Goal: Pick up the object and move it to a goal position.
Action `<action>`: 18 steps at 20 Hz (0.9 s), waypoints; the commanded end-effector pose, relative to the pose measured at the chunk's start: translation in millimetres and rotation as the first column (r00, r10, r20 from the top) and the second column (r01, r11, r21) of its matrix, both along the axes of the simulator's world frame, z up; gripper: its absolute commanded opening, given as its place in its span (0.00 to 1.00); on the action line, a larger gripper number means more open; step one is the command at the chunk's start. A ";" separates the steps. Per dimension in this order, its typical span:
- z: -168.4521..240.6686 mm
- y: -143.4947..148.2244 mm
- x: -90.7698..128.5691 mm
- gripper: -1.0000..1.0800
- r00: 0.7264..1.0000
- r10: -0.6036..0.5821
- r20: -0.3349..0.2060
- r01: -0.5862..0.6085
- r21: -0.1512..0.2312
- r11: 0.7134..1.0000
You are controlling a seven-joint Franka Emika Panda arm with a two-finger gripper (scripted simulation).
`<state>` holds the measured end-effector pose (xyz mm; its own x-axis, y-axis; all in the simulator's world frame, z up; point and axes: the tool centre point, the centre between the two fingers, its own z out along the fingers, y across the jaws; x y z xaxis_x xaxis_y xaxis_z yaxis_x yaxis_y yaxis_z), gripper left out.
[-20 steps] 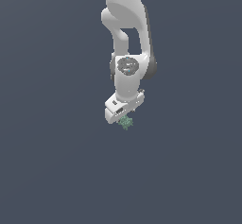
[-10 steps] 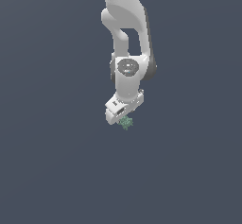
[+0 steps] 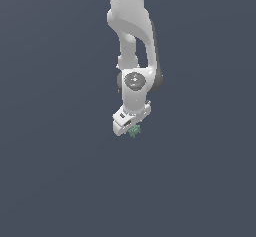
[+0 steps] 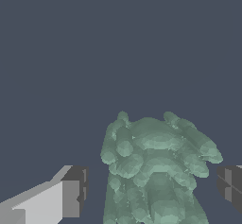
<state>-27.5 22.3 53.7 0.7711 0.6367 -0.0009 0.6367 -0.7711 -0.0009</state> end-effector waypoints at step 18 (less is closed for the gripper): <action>-6.2 -0.3 0.9 0.00 1.000 0.001 0.002 -0.001 0.000 1.000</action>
